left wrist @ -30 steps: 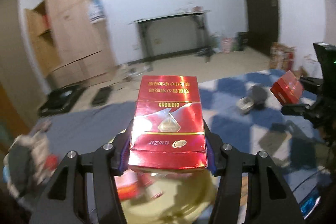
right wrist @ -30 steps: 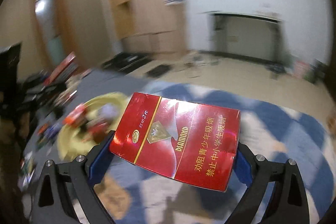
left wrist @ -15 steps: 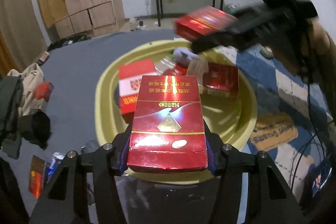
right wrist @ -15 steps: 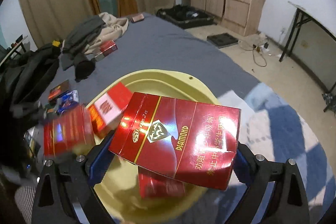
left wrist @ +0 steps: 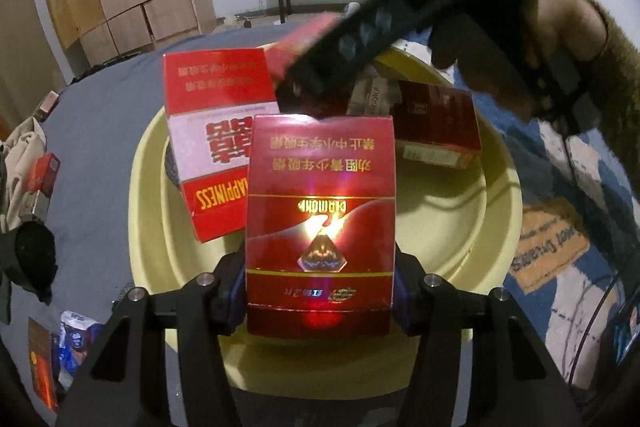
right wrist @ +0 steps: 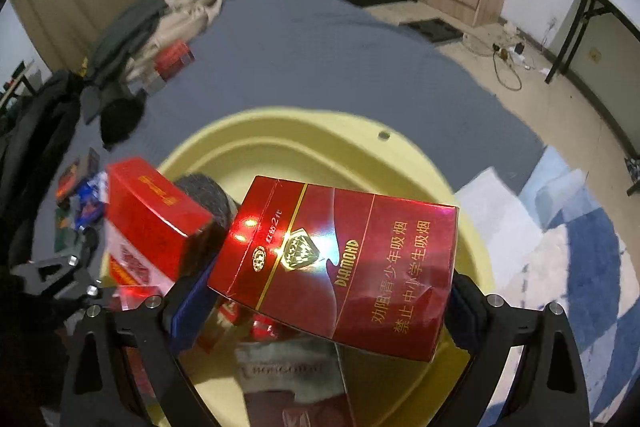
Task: Organize rigid objects
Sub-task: 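Open both tools to release the Diamond boxes into the yellow tray, then move left tool to the white round tin while right tool approaches black sponge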
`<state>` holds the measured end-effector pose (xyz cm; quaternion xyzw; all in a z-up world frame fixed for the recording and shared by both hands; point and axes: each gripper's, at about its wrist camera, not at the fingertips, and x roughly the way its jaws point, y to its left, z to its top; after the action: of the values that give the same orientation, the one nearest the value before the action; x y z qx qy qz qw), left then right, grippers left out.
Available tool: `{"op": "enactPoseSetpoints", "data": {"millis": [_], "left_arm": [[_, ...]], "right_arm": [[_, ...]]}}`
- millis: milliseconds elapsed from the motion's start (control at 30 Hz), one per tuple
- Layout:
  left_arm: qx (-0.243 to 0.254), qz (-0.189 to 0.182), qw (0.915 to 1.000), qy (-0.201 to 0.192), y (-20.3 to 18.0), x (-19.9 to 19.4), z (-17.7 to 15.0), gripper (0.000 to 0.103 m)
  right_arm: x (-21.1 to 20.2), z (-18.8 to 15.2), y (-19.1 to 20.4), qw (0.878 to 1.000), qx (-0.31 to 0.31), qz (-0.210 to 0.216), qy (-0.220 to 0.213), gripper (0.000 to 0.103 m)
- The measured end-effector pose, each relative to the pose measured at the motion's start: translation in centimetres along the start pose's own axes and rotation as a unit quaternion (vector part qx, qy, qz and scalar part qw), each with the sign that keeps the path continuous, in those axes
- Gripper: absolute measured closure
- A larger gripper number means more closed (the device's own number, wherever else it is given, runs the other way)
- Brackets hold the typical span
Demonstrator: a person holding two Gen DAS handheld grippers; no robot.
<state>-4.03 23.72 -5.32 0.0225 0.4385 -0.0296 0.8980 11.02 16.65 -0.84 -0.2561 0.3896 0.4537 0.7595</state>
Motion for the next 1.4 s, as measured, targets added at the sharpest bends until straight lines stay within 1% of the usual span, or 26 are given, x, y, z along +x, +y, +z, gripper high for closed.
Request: {"op": "enactPoseSetpoints", "data": {"millis": [67,133,200,267,367,433,500,533,600,667,700,733,800,867,933,1000,1067,1133,1200,1267,1300,1333,1400], "left_arm": [[-0.003,0.002,1.0000,-0.004,0.3,-0.1,0.0,0.045],[-0.008,0.010,0.9999,-0.012,0.2,-0.4,-0.2,0.041],[-0.008,0.013,0.9997,-0.021,-0.3,-1.1,-0.6,0.015],[-0.006,0.021,0.9991,-0.036,-0.7,-2.0,-0.9,0.008],[-0.001,0.018,0.9982,-0.058,-1.7,-4.0,-0.4,0.001],[-0.001,0.014,0.9968,-0.078,-2.7,-5.6,0.5,0.000],[0.004,0.003,0.9955,-0.095,-3.6,-6.6,1.5,0.000],[0.012,-0.002,0.9944,-0.105,-4.7,-7.1,2.3,0.000],[0.024,-0.007,0.9933,-0.112,-6.0,-7.0,3.8,0.000],[0.044,-0.015,0.9923,-0.115,-7.9,-6.9,5.1,0.000],[0.055,-0.021,0.9918,-0.113,-8.9,-6.6,6.0,0.000],[0.067,-0.029,0.9911,-0.112,-10.2,-6.2,6.7,0.000],[0.077,-0.049,0.9901,-0.107,-12.2,-4.8,8.4,0.000],[0.061,-0.077,0.9902,-0.098,-13.4,-2.9,10.0,0.000],[0.047,-0.108,0.9909,-0.066,-15.9,0.3,11.0,0.000],[0.031,-0.110,0.9924,-0.044,-18.1,2.8,11.9,0.000],[0.028,-0.111,0.9924,-0.045,-19.8,4.4,12.5,0.000],[0.032,-0.098,0.9935,-0.050,-21.0,5.8,13.2,0.000],[0.017,-0.093,0.9946,-0.044,-21.2,7.0,13.8,0.000],[-0.009,-0.102,0.9942,-0.033,-20.9,7.7,14.4,0.000],[-0.023,-0.105,0.9937,-0.032,-20.6,7.9,14.6,0.000],[-0.034,-0.106,0.9933,-0.032,-20.3,8.0,14.9,0.000],[-0.047,-0.098,0.9933,-0.040,-19.6,7.9,15.2,0.000]], "right_arm": [[1.1,0.1,0.2,1.000,-0.001,0.000,-0.002,0.006],[1.3,0.0,-0.2,1.000,0.006,0.000,-0.010,0.006],[1.4,0.0,-0.2,1.000,0.005,0.002,-0.013,0.005],[0.7,-0.2,-0.2,0.999,0.009,0.002,-0.030,0.001],[-2.0,-1.1,-0.8,0.997,0.033,0.009,-0.073,0.000],[-4.3,-1.9,-1.7,0.993,0.057,0.004,-0.100,0.000],[-7.2,-3.4,-2.8,0.990,0.074,-0.009,-0.124,0.000],[-9.5,-4.7,-3.8,0.986,0.085,-0.025,-0.141,0.000],[-13.3,-7.1,-5.3,0.977,0.108,-0.047,-0.177,0.000],[-18.0,-10.7,-7.2,0.966,0.125,-0.078,-0.213,0.000],[-19.7,-12.2,-7.9,0.961,0.134,-0.093,-0.224,0.000],[-21.7,-14.5,-9.0,0.954,0.149,-0.117,-0.234,0.000],[-24.1,-18.3,-10.7,0.943,0.177,-0.151,-0.238,0.000],[-25.2,-21.8,-11.9,0.932,0.208,-0.176,-0.240,0.000],[-24.8,-24.7,-12.6,0.925,0.227,-0.202,-0.230,0.000],[-23.5,-26.7,-13.2,0.919,0.244,-0.213,-0.225,0.000],[-21.3,-28.6,-13.2,0.918,0.255,-0.210,-0.220,0.000],[-19.3,-29.6,-12.7,0.923,0.244,-0.198,-0.221,0.000],[-17.3,-30.4,-12.9,0.932,0.230,-0.195,-0.201,0.000],[-16.0,-31.0,-13.1,0.933,0.233,-0.195,-0.195,0.000],[-15.1,-31.1,-12.9,0.936,0.229,-0.191,-0.188,0.001],[-14.7,-31.2,-13.2,0.936,0.227,-0.196,-0.181,0.001],[-13.6,-31.2,-13.2,0.938,0.227,-0.197,-0.175,0.001]]}}
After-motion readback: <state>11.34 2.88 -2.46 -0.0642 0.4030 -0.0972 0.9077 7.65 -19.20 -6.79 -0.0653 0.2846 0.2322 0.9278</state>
